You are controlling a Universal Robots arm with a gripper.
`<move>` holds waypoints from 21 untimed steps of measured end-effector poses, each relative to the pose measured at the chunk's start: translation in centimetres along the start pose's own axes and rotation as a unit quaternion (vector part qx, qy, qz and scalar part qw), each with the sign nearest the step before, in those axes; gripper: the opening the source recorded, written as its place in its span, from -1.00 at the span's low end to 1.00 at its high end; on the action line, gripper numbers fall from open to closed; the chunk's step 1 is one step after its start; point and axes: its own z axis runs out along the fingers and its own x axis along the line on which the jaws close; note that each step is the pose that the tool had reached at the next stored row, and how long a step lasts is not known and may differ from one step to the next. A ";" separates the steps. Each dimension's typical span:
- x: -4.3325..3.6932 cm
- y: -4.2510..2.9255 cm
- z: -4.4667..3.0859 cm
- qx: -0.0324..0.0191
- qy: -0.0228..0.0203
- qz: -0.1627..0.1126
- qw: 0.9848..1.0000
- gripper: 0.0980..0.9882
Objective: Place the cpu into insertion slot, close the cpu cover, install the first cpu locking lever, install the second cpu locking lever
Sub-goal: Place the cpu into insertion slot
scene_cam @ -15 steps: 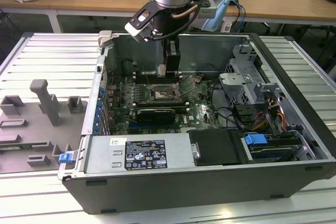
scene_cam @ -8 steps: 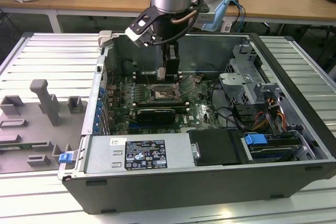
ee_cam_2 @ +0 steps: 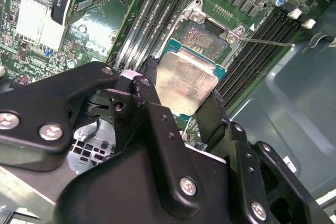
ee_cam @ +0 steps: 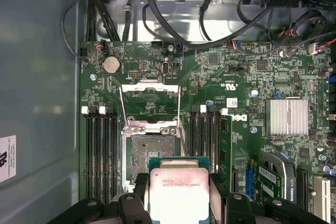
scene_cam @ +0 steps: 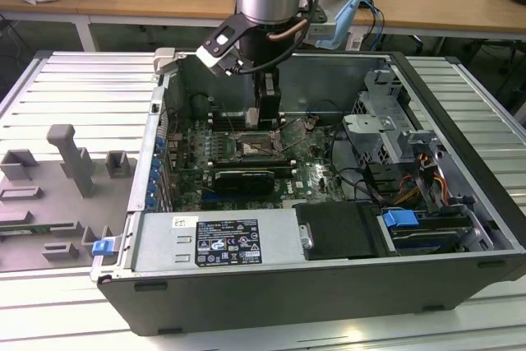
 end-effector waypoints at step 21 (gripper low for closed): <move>-0.03 -0.05 1.60 0.002 0.000 0.000 1.000 0.00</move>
